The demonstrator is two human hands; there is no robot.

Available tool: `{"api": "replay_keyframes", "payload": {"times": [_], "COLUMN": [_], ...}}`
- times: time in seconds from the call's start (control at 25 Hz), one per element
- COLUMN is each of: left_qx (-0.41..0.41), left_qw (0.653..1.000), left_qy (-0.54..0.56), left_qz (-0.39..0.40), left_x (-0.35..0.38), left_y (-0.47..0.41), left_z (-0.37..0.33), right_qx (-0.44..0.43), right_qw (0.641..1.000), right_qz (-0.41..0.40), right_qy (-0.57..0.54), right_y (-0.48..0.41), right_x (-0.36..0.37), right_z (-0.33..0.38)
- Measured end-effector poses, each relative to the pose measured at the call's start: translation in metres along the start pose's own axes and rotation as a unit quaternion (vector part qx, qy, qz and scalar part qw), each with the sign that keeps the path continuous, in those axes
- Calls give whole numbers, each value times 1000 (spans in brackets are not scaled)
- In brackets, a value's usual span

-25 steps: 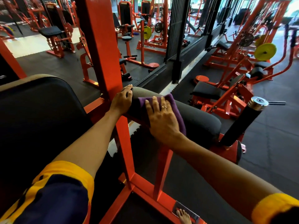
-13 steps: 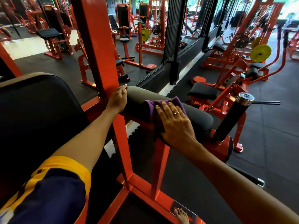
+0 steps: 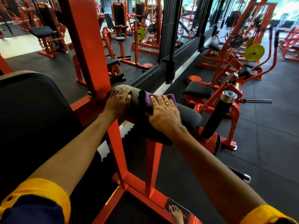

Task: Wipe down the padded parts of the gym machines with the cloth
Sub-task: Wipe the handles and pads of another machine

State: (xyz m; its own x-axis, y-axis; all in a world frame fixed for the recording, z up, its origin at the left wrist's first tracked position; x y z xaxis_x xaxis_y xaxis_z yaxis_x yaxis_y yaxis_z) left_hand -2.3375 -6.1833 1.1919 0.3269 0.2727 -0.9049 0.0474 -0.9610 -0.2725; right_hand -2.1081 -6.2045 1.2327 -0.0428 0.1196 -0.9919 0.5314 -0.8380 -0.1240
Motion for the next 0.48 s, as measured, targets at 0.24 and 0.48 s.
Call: {"api": "replay_keyframes", "payload": {"times": [0.24,0.48], "left_qx": [97,88], "left_qw": [994,992], "left_qy": [54,25], "left_qz": [24,90], "left_x": [8,17], "left_y": [-7,-23], "left_z": [-55,-76], "right_qx": [-10,108], "right_qw": [991,984], "right_qz": [-122,-124], "right_qy": [49,-61], "right_y": [37,48], "right_x": [18,4], "right_z": [-13,-49]}}
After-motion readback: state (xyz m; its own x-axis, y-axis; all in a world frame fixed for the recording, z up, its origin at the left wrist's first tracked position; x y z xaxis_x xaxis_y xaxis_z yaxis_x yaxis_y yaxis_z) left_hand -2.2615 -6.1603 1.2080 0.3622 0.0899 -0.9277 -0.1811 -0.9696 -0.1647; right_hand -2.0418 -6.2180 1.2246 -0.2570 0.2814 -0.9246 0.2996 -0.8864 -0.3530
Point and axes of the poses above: each hand's wrist, its own y-axis away from the middle knuckle, its own x-axis out of the palm, z = x × y, the point moved 3 cm from there along -y, towards the middle knuckle, and after that the axes turned 12 degrees about y, right-handed, at the moved point
